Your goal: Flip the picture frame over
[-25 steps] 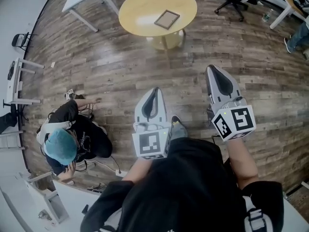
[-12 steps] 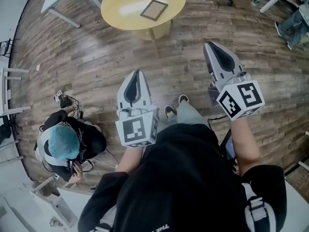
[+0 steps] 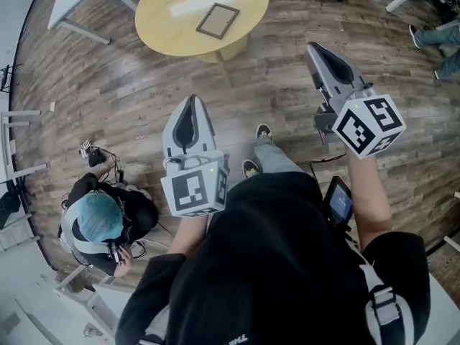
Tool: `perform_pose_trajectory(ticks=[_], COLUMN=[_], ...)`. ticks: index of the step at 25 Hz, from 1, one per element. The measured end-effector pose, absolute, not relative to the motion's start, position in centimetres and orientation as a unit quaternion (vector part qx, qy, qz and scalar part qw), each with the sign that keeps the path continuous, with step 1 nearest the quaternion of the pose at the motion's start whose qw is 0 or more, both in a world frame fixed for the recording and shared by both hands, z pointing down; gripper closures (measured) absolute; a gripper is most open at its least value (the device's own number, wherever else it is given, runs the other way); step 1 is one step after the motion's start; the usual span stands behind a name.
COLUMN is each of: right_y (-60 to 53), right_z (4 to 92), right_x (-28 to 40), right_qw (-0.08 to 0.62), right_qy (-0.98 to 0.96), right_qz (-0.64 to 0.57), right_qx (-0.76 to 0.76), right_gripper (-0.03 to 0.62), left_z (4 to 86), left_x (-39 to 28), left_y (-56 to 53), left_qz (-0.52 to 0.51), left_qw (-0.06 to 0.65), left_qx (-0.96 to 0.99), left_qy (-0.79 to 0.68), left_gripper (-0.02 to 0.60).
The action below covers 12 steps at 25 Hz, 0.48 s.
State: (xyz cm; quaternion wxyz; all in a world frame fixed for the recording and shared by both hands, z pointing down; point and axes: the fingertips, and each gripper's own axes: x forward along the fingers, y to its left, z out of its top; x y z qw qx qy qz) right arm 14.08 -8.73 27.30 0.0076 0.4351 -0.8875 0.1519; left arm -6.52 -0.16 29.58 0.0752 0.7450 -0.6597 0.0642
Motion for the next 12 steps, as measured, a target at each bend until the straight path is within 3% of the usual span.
perform_pose_trajectory(ticks=[12], right_y=[-18.6], right_z=[27.9], right_x=[14.5], right_qw=[0.019], right_qy=[-0.909], right_qz=[0.108], right_qx=[0.403], right_gripper=[0.576], left_z=[29.7], left_x=[-3.7], left_y=[-10.8], left_qz=[0.101], left_qw=[0.048], left_qx=[0.738], left_qy=[-0.666], left_gripper=[0.558])
